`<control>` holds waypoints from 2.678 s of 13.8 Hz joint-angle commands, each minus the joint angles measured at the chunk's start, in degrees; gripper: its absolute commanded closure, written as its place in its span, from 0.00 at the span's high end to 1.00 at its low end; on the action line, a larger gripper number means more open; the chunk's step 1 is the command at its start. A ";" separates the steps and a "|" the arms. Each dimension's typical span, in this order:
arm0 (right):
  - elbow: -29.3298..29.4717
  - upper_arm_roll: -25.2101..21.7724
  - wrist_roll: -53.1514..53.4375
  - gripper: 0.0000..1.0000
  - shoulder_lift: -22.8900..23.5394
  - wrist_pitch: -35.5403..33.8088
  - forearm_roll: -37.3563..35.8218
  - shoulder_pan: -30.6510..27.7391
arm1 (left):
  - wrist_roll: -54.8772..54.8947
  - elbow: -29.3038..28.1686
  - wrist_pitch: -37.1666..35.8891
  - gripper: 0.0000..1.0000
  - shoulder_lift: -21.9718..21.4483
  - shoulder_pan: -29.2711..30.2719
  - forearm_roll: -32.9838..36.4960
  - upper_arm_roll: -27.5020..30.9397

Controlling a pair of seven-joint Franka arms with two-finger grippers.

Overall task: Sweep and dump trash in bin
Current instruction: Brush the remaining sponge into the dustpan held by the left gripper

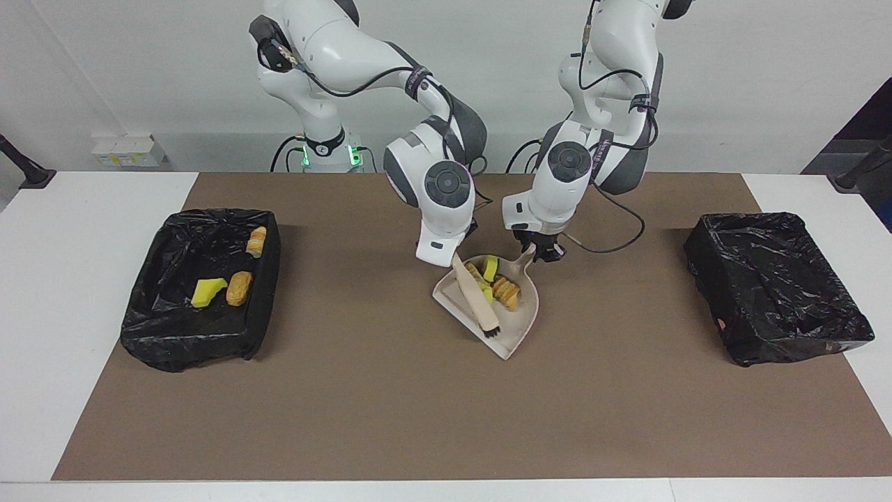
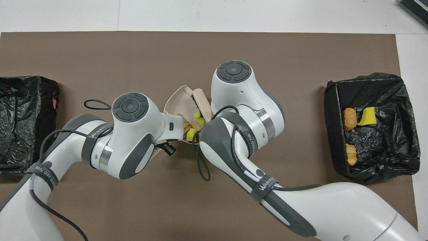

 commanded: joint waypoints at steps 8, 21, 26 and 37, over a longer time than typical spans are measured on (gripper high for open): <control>-6.35 0.81 0.46 0.00 -12.08 -8.21 3.82 -1.60 | 2.14 -1.59 1.61 0.00 -2.65 5.14 -0.87 0.06; -2.06 1.08 -1.30 0.00 2.59 7.28 -7.54 -1.71 | 1.52 -4.49 1.69 0.00 -4.33 4.44 -0.87 -0.03; -1.27 1.43 1.25 0.00 1.18 -0.20 -2.59 2.53 | 1.87 -4.49 1.43 0.00 -4.33 4.61 -0.87 0.06; -0.74 2.22 0.98 0.00 -6.55 -5.03 7.69 2.43 | 1.70 -4.41 5.99 0.00 -3.80 5.40 -1.05 0.06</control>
